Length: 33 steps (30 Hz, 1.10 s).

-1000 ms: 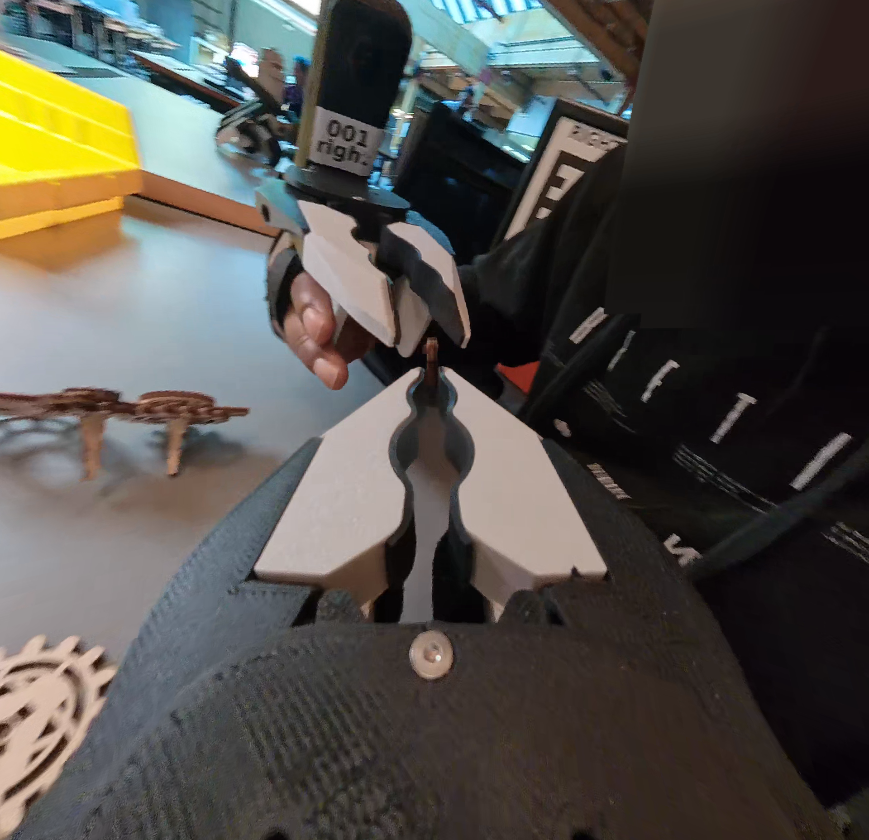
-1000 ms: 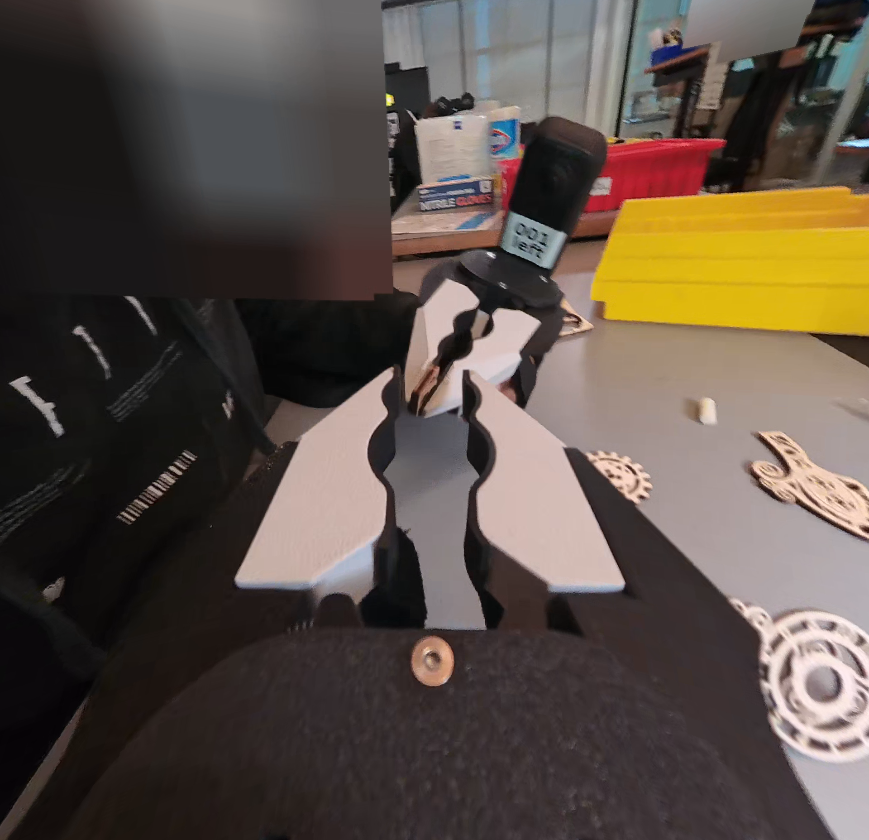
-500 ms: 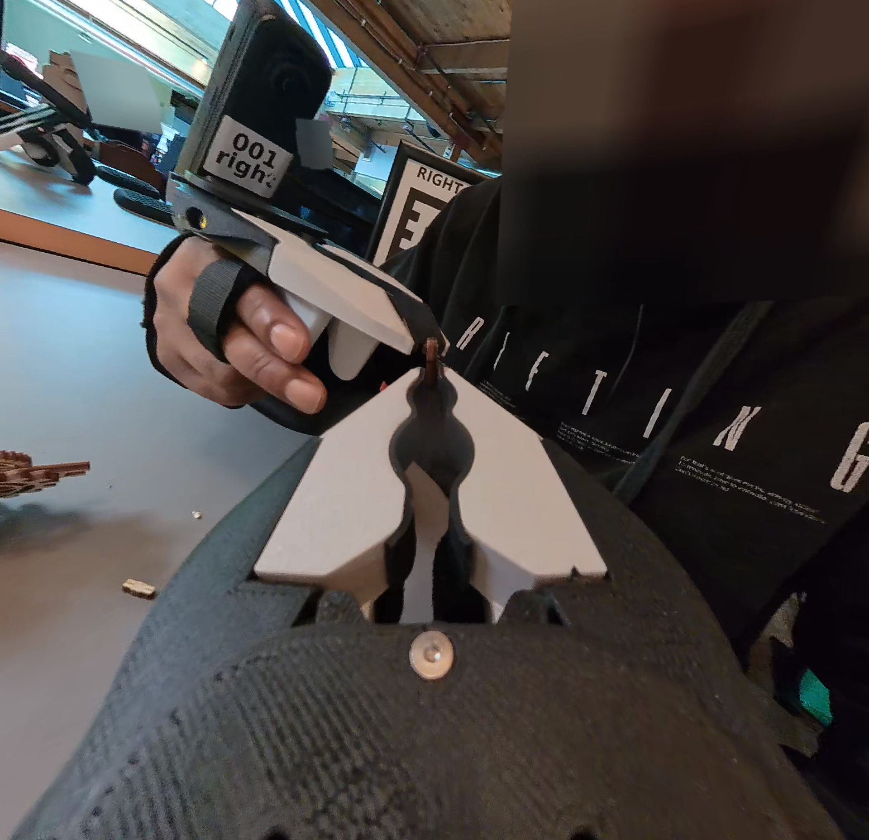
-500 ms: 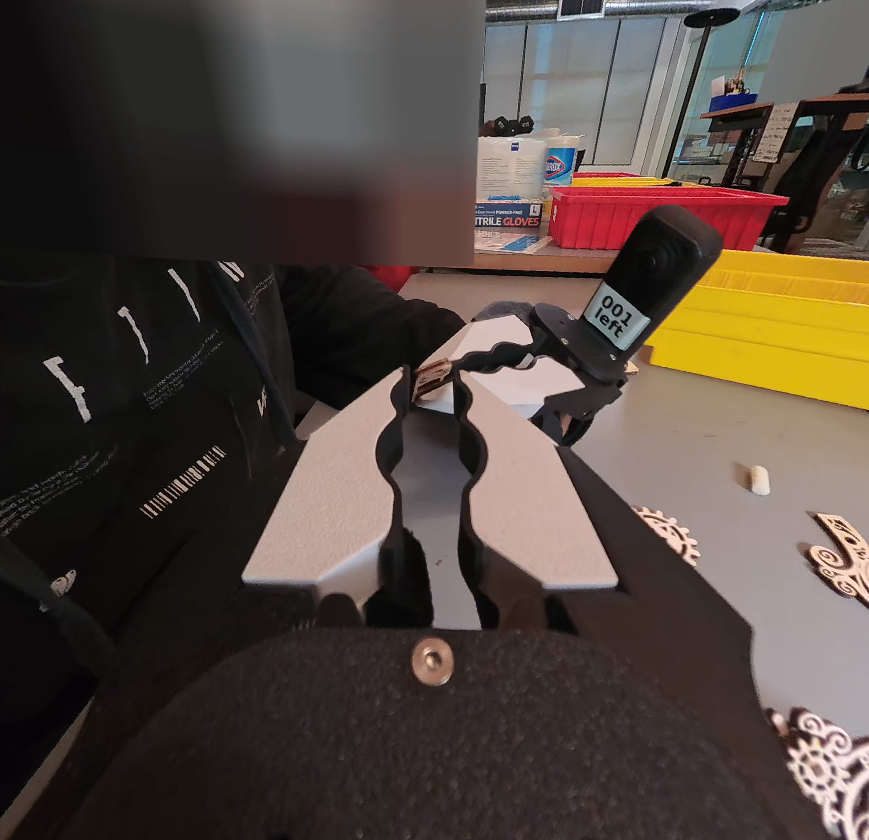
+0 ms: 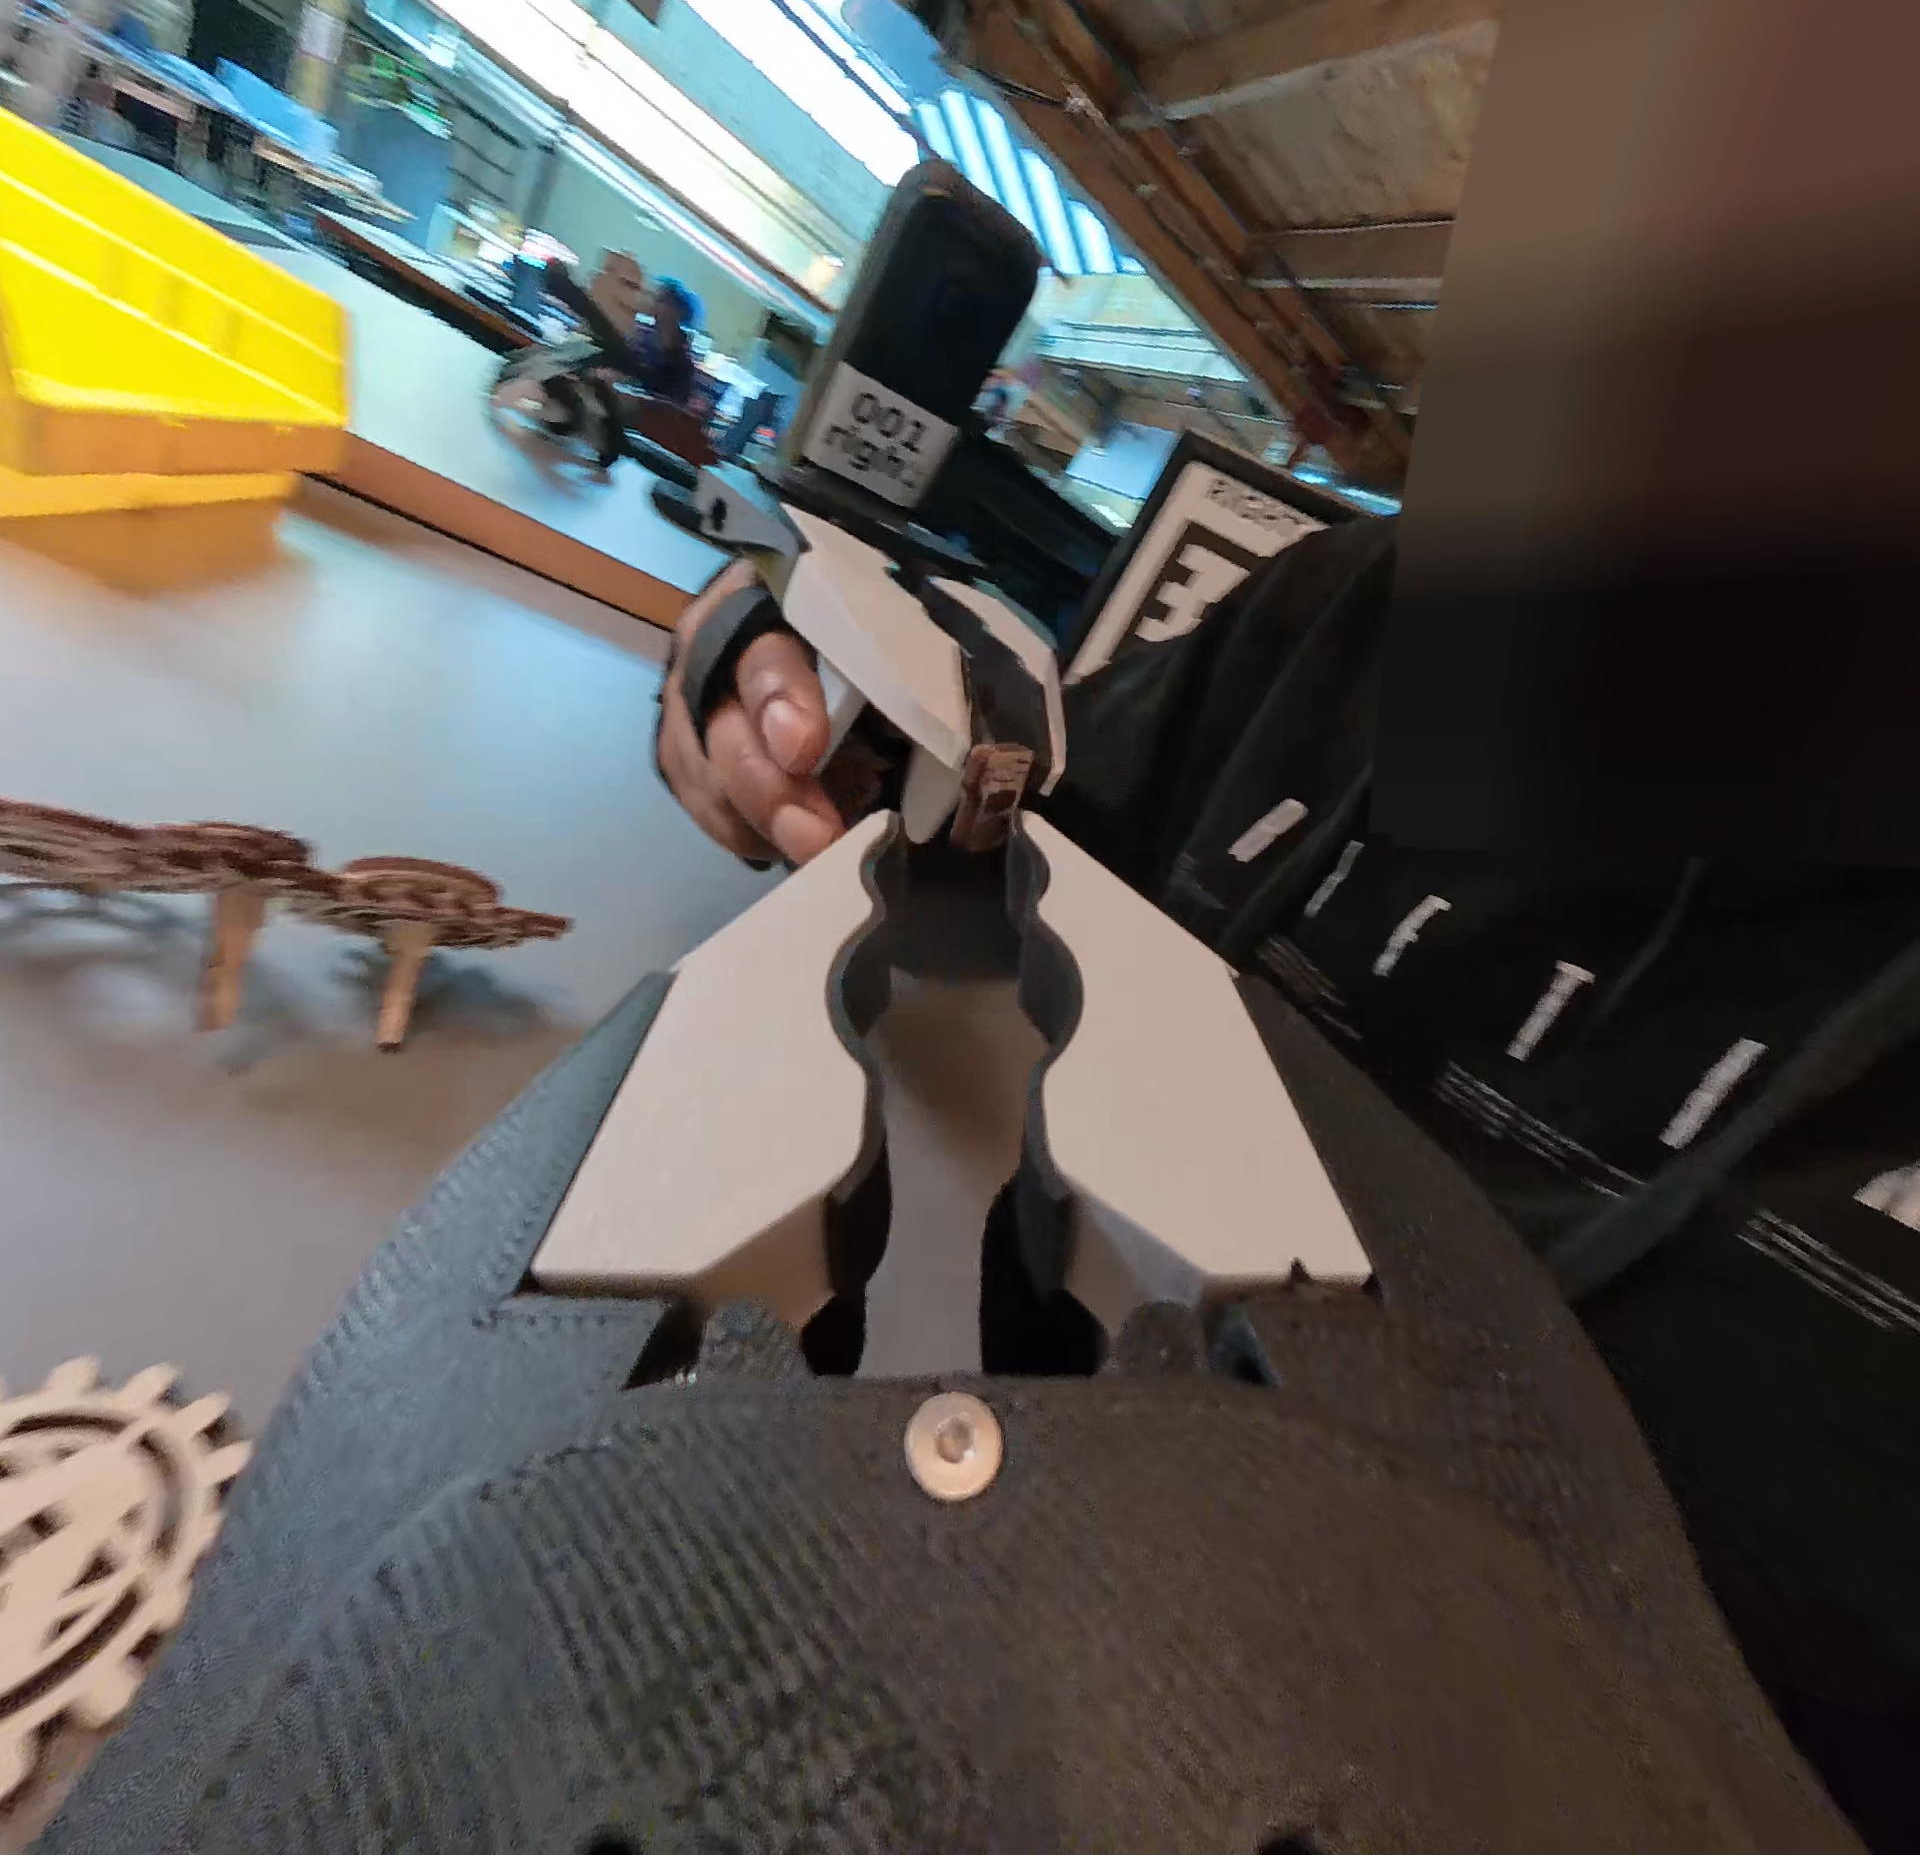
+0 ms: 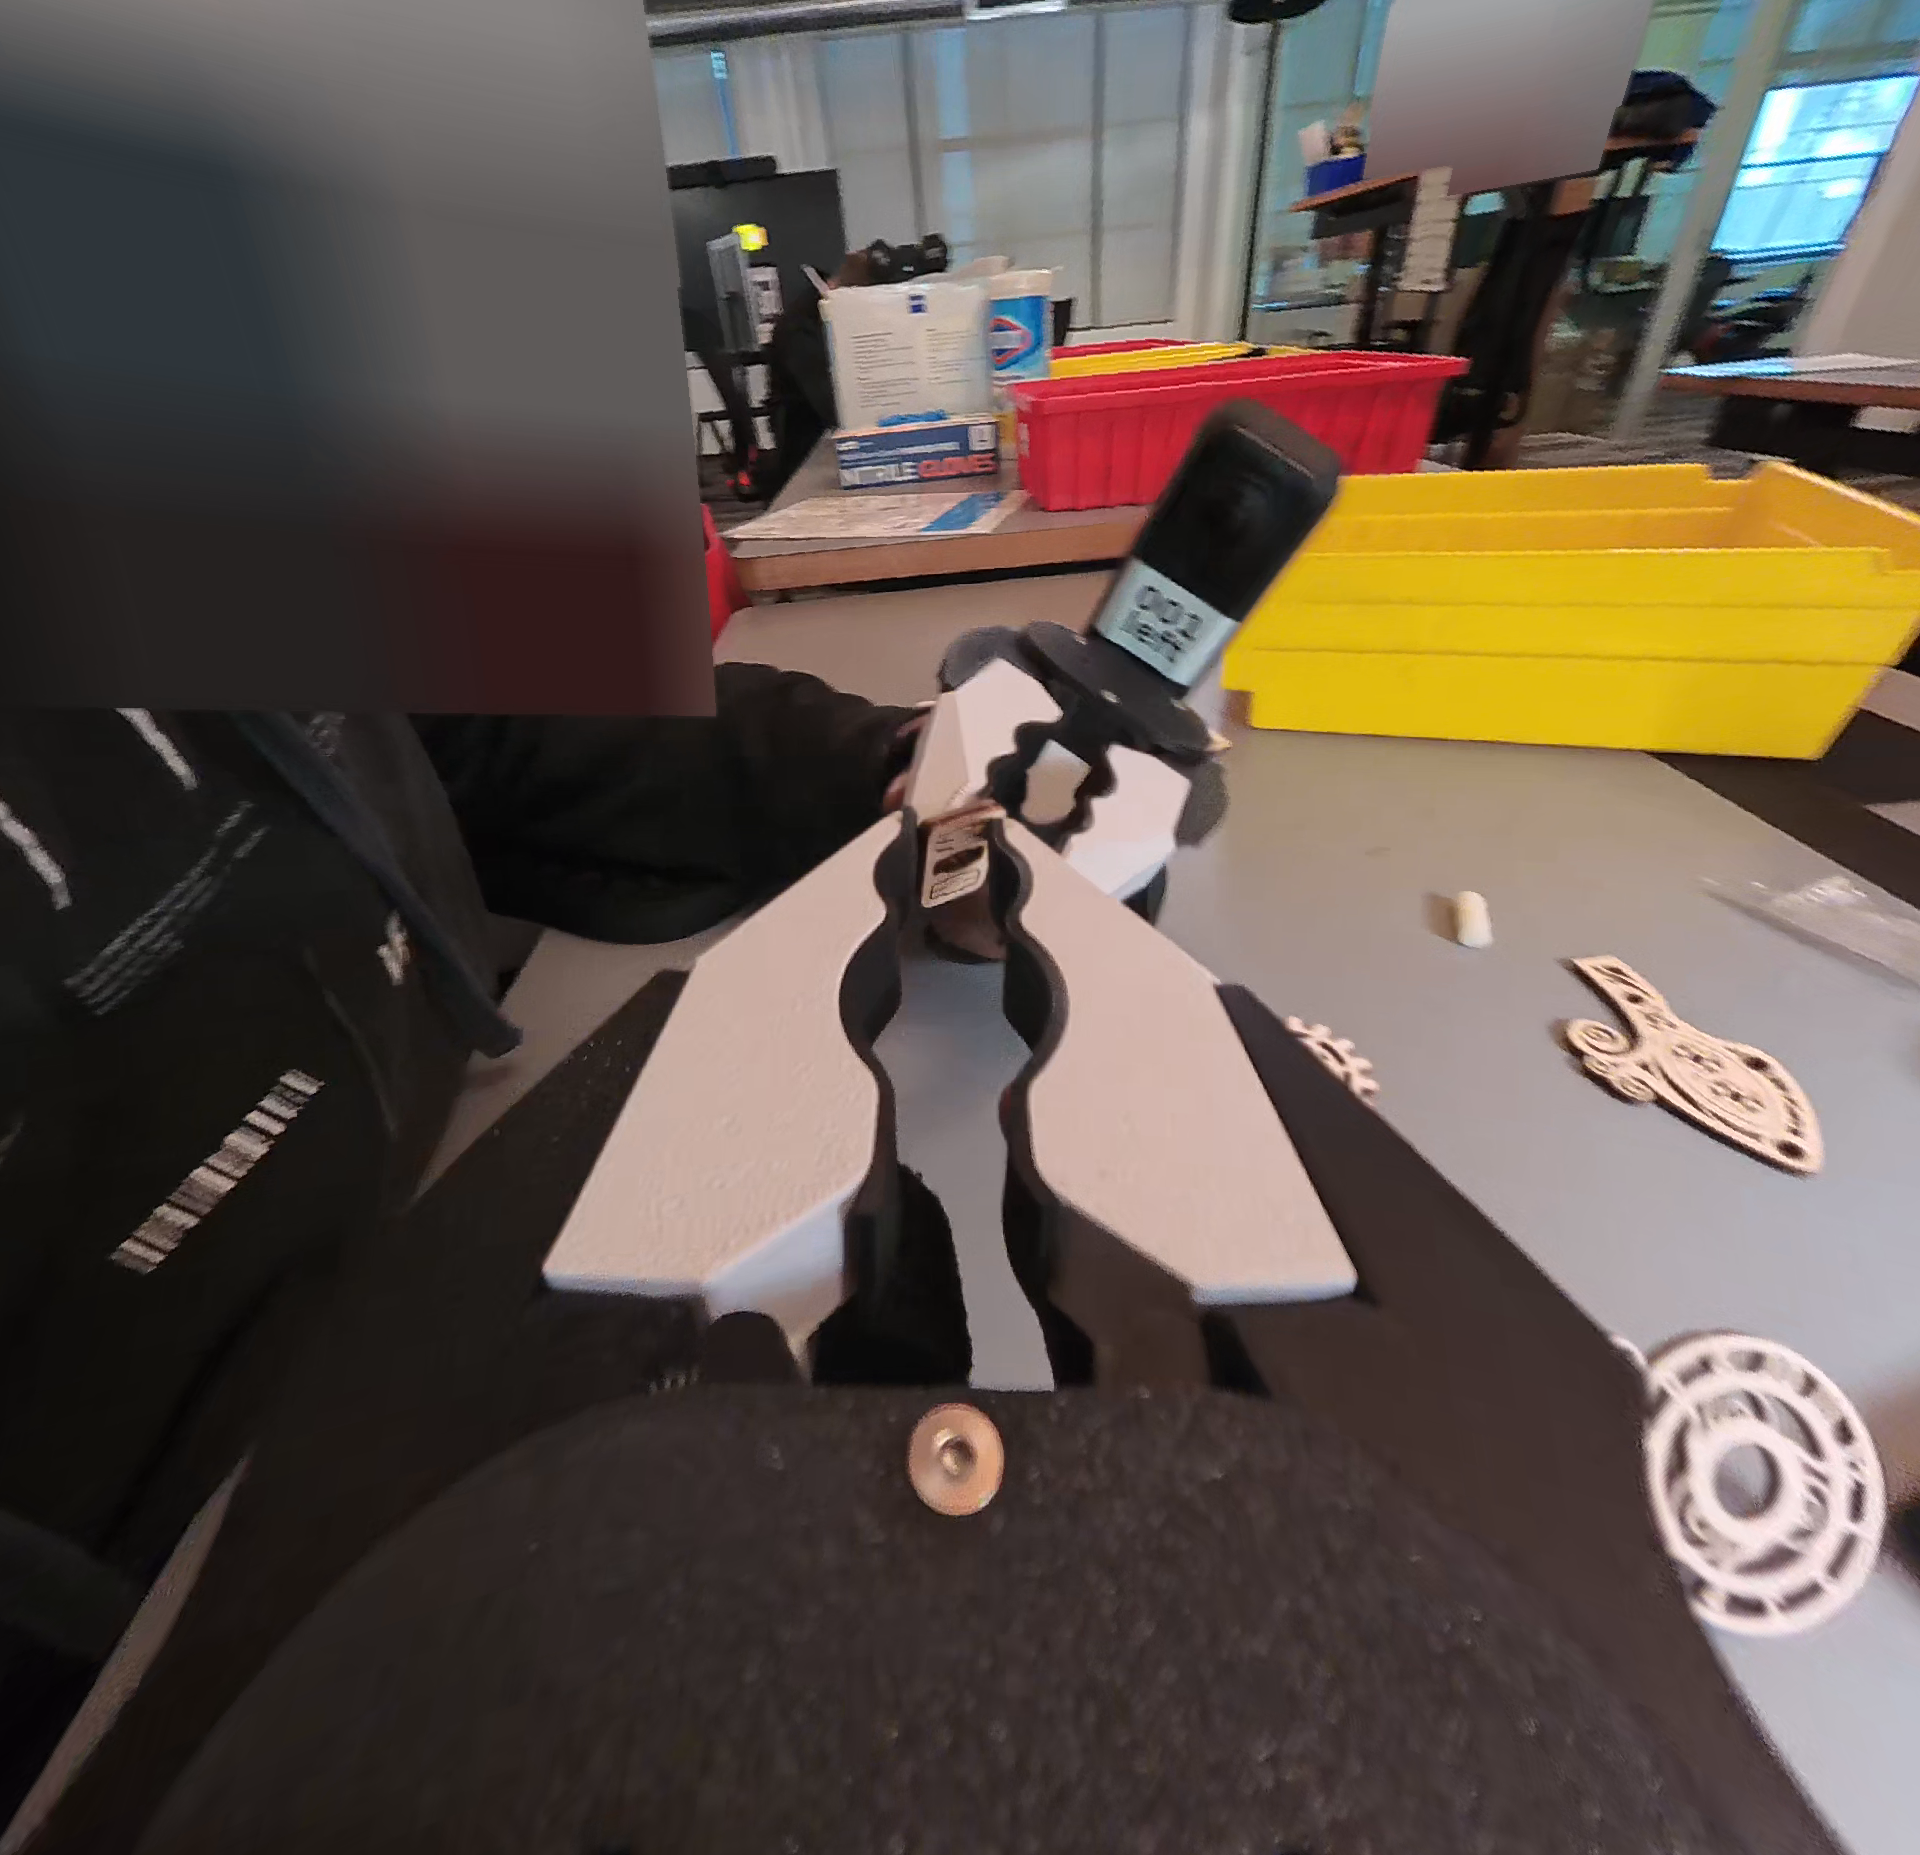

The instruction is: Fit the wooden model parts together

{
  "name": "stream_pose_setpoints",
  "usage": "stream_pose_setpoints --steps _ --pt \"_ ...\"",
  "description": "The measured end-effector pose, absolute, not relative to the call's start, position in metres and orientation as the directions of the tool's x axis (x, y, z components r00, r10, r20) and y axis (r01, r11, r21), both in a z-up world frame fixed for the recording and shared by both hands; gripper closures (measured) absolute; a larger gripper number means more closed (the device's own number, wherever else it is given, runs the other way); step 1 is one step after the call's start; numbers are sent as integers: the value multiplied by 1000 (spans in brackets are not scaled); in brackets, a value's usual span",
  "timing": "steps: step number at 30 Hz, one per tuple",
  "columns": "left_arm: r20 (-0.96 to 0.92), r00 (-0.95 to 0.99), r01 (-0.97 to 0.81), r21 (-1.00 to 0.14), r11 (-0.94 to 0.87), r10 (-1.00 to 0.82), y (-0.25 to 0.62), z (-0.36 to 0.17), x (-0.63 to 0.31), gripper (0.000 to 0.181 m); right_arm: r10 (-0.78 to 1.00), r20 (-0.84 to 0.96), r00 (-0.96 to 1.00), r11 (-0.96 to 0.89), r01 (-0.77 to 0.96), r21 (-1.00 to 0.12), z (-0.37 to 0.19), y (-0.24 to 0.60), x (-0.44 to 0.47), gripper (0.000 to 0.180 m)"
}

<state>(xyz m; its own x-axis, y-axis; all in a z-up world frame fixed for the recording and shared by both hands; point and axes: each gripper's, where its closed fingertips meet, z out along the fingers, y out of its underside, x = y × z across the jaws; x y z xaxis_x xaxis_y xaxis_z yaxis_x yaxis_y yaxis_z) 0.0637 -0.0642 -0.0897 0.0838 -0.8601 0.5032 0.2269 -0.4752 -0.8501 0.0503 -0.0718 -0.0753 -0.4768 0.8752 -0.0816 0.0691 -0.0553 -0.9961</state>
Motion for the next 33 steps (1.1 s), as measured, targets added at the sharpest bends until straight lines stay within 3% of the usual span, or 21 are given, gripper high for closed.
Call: stream_pose_setpoints --steps 6,11,14,24,33 --pt "331 432 132 -943 -304 -839 -37 -99 52 152 955 -104 -278 -86 76 -993 -80 -39 38 169" --pt "177 575 -9 -975 -222 -799 -29 -108 53 152 983 -41 -181 -23 100 -995 -87 -37 29 169" --pt "152 569 -28 -978 -204 -808 -31 -108 53 166 981 -10 -193 9 96 -995 -88 -41 27 169" --pt "285 302 26 -956 -291 -910 -62 -101 76 166 895 5 -445 36 62 -997 -84 -67 48 169" --pt "390 173 87 -921 -380 -904 -72 -94 86 166 860 -40 -509 -10 60 -998 -80 -69 57 180"
